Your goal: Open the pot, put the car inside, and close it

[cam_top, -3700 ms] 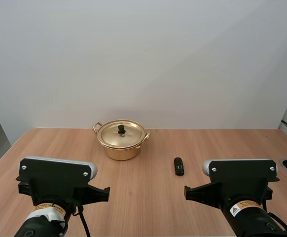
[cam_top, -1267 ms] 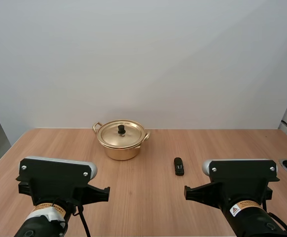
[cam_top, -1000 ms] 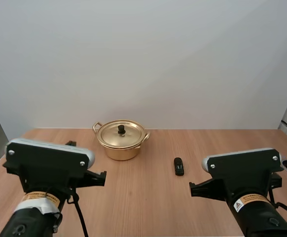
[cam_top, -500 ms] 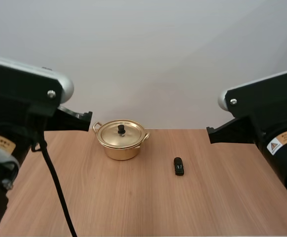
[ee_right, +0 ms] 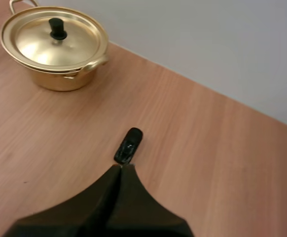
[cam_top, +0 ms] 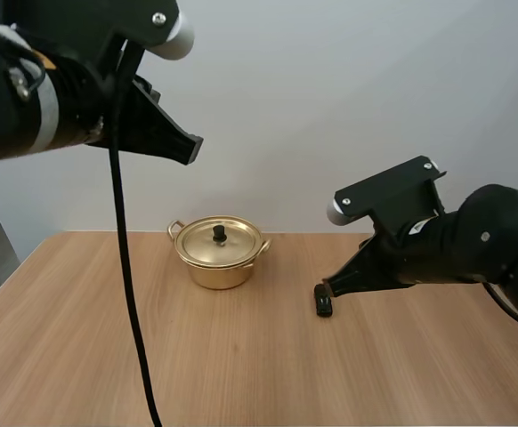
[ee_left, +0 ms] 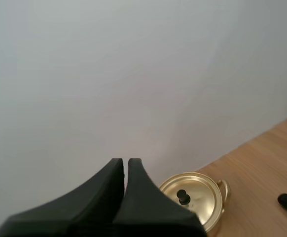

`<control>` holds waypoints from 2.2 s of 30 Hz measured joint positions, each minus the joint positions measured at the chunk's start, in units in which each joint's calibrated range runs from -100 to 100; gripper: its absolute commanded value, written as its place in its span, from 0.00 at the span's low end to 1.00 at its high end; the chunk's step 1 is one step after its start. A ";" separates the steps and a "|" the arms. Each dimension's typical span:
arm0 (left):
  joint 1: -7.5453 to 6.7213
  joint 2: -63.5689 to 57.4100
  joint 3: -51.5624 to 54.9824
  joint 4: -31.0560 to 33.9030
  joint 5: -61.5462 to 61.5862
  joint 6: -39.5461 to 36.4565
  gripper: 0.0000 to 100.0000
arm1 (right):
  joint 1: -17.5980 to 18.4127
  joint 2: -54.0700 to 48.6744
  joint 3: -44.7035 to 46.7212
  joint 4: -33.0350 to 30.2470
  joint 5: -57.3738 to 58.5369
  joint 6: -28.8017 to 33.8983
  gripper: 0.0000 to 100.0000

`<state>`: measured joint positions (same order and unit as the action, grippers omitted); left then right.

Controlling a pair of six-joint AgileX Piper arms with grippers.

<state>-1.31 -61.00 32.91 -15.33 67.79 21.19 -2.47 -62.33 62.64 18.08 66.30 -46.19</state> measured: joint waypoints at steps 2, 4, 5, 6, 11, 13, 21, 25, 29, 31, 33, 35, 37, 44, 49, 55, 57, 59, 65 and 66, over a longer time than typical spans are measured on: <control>0.00 3.72 -3.15 -1.45 4.17 0.79 0.72 | 0.00 1.59 0.00 3.22 -1.76 -0.78 0.00; 0.00 7.76 -6.24 -2.06 6.54 0.76 0.86 | 0.00 1.78 0.00 4.97 -1.76 -0.78 0.00; 0.00 9.36 -7.58 -2.06 6.90 0.26 0.88 | 0.00 1.48 0.00 5.33 -1.76 -0.78 0.00; 0.00 11.35 -8.83 -2.06 7.25 -0.07 0.87 | 0.00 1.38 0.00 5.49 -1.76 -0.78 0.00; 0.00 20.98 -13.86 -2.06 9.14 -0.16 0.87 | 0.00 1.38 0.00 5.23 -1.76 -0.99 0.00; 0.00 24.97 -15.79 -2.06 10.36 -0.16 0.87 | 0.00 1.38 0.00 4.47 -1.76 -0.99 0.00; 0.00 40.11 -19.91 -2.06 11.54 -0.16 0.87 | 0.00 1.38 0.00 4.21 -1.76 -0.99 0.00; 0.00 47.70 -19.96 -2.06 11.54 0.63 0.87 | 0.00 1.38 0.00 4.21 -2.36 -0.99 0.00; 0.00 55.62 -20.07 -2.06 10.54 0.81 0.87 | 0.00 1.38 0.00 4.21 -2.75 -0.99 0.00; 0.00 59.22 -20.07 -2.06 8.69 0.81 0.87 | 0.00 1.38 0.00 4.21 -2.91 -0.99 0.00; 0.00 62.76 -20.23 -2.06 7.87 0.89 0.87 | 0.00 1.38 0.00 4.21 -2.91 -0.99 0.00; 0.00 66.75 -20.28 -2.06 7.60 1.19 0.87 | 0.00 1.38 0.00 4.21 -2.91 -0.99 0.00; 0.00 70.34 -20.59 -2.06 7.20 1.68 0.87 | 0.00 1.38 0.00 4.21 -2.91 -0.99 0.00; 0.00 81.60 -20.94 -4.23 3.54 3.36 0.86 | 0.00 1.38 0.00 4.21 -2.91 -0.99 0.00; 0.00 82.61 -20.94 -4.44 0.32 4.13 0.83 | 0.00 1.38 0.00 4.21 -2.91 -0.99 0.00; 0.00 82.74 -20.94 -6.00 0.57 6.35 0.45 | 0.00 1.38 0.00 4.21 -2.91 -0.99 0.00; 0.00 82.74 -20.94 -6.14 1.35 6.49 0.00 | 0.00 1.38 0.00 4.21 -2.91 -0.99 0.00; 0.00 82.74 -20.94 -6.14 2.75 6.76 0.00 | 0.00 1.38 0.00 4.21 -2.91 -0.99 0.00; 0.00 79.86 -21.09 -6.83 9.16 7.23 0.00 | 0.00 1.62 1.43 5.21 -4.74 -0.99 0.00; 0.00 78.86 -21.27 -6.96 9.63 7.23 0.00 | 0.00 2.01 2.02 5.57 -5.47 -0.99 0.00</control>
<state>-1.31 17.87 11.64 -22.29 77.42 28.42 -2.47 -60.32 64.66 23.65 60.83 -47.17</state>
